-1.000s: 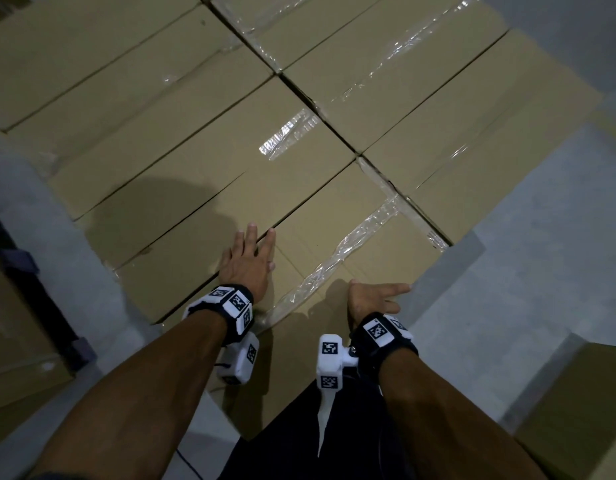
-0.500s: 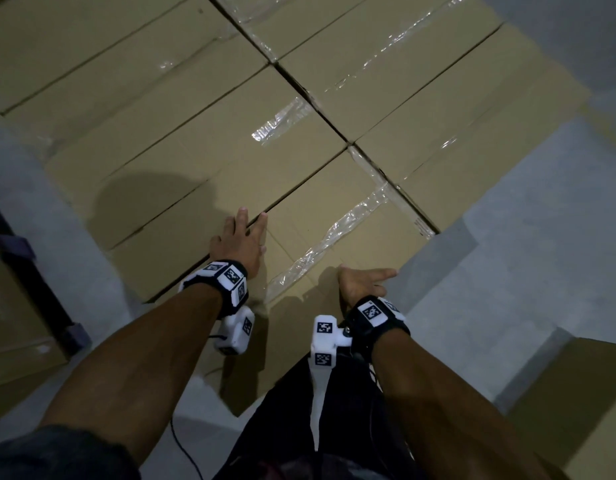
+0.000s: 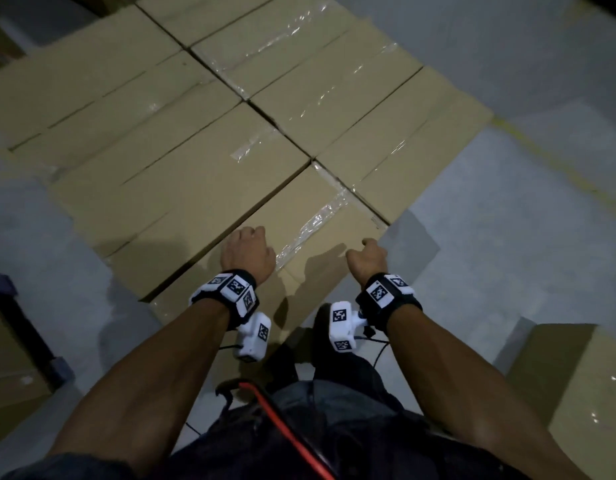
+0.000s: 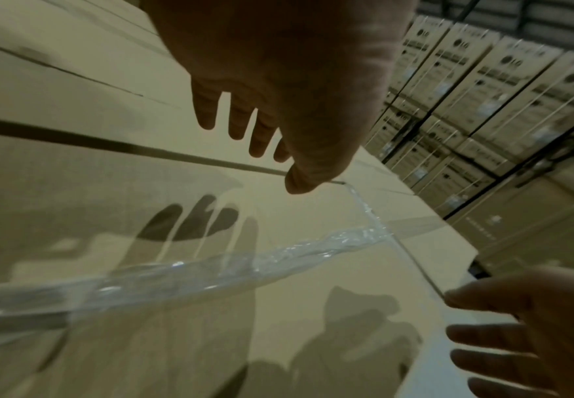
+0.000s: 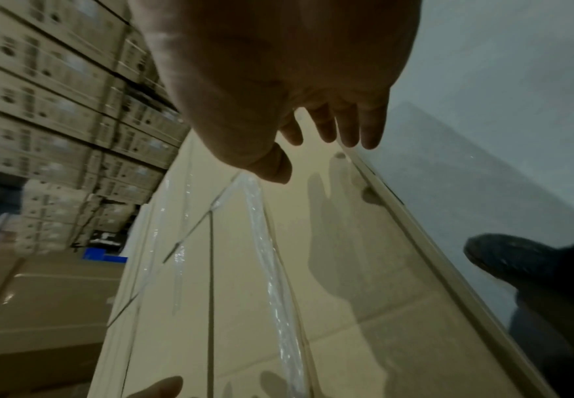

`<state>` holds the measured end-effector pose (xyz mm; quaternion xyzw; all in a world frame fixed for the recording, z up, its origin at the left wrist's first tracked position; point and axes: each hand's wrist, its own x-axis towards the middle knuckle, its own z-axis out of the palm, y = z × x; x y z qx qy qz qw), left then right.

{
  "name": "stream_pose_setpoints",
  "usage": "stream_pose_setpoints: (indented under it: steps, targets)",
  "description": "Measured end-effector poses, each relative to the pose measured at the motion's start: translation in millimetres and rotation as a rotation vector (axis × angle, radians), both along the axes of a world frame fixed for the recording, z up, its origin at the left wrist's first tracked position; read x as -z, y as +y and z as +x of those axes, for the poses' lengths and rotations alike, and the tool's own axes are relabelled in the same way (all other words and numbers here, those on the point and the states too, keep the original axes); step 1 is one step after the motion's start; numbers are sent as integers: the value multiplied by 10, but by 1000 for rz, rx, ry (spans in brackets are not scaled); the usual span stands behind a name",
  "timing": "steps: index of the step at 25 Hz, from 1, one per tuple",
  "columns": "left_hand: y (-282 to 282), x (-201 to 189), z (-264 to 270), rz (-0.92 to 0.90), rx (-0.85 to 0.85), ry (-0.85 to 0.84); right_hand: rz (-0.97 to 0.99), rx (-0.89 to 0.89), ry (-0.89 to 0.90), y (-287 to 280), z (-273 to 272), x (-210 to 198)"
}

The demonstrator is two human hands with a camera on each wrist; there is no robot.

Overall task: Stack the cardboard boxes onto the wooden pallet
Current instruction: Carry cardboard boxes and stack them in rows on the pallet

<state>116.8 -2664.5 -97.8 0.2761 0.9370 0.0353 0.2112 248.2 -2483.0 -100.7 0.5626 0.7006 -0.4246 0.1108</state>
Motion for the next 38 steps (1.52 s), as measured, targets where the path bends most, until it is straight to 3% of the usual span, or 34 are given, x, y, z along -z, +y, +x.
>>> stream_pose_setpoints:
  steps: [7, 15, 21, 27, 33, 38]
  targets:
    - [571, -492, 408, 193, 124, 65, 277, -15, 76, 436, 583, -480]
    - [1566, -576, 975, 250, 226, 85, 463, -36, 58, 1260, 1307, -598]
    - [2982, -433, 1682, 220, 276, 43, 481, -65, 49, 2465, 2101, -482]
    - [4384, -600, 2198, 228, 340, 25, 460, -35, 18, 3733, 2707, -571]
    - [5763, -457, 2290, 272, 440, -25, 440, 55, -28, 4857, 2910, -528]
    - [7377, -267, 2170, 275, 566, -75, 436, 174, -81, 6162, 2886, -416]
